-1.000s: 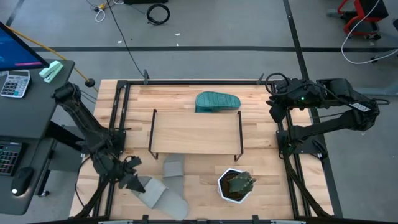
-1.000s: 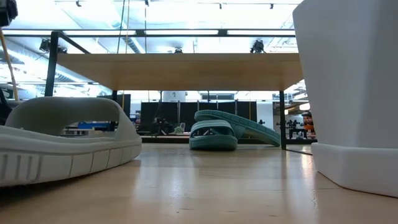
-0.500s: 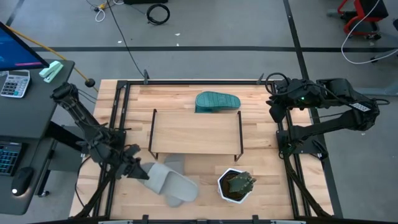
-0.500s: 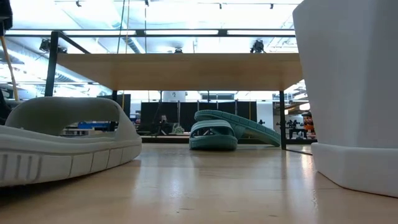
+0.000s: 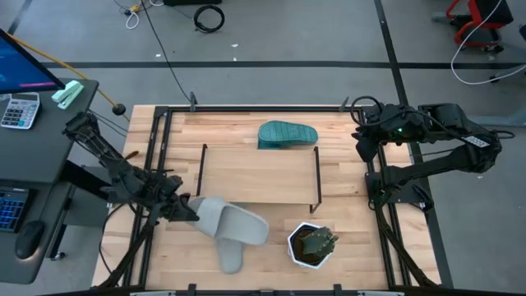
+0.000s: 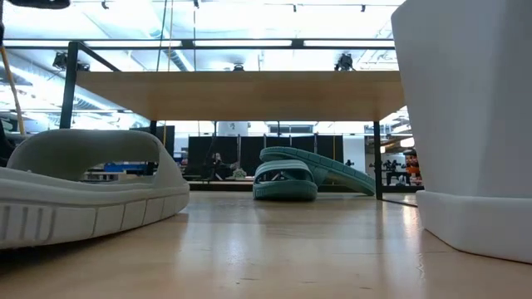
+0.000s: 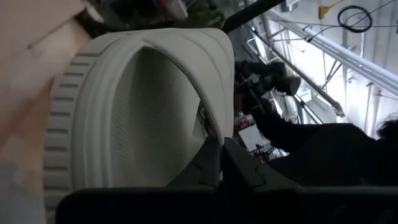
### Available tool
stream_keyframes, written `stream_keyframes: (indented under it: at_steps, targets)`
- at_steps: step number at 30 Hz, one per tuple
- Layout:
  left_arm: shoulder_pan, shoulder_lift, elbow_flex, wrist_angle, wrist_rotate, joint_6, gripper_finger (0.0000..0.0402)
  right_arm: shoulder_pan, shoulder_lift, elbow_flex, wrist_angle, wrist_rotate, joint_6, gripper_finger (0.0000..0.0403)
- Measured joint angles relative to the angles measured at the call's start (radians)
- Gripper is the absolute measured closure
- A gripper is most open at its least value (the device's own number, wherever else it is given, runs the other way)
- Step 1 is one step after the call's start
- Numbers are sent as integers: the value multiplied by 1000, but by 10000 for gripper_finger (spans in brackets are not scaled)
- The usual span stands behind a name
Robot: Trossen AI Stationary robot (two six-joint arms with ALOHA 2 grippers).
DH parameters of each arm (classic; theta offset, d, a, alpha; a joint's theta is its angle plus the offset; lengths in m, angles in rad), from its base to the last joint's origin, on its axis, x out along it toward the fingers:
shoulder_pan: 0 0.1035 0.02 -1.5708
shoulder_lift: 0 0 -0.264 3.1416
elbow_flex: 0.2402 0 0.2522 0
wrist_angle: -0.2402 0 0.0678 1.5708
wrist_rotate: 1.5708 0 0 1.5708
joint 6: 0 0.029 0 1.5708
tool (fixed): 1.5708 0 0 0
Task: Pick and place slides into the shelf
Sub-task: Put the bottom gray slipper on the shelf
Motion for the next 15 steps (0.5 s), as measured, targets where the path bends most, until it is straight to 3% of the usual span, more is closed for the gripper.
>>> stream_keyframes:
  at_steps: [6,15]
  targets:
    - [77,-25,46,-49,33,65,395,0,0,0,8,0,0,280]
    - [236,-25,214,-350,224,133,395,0,0,0,27,1,-2,280]
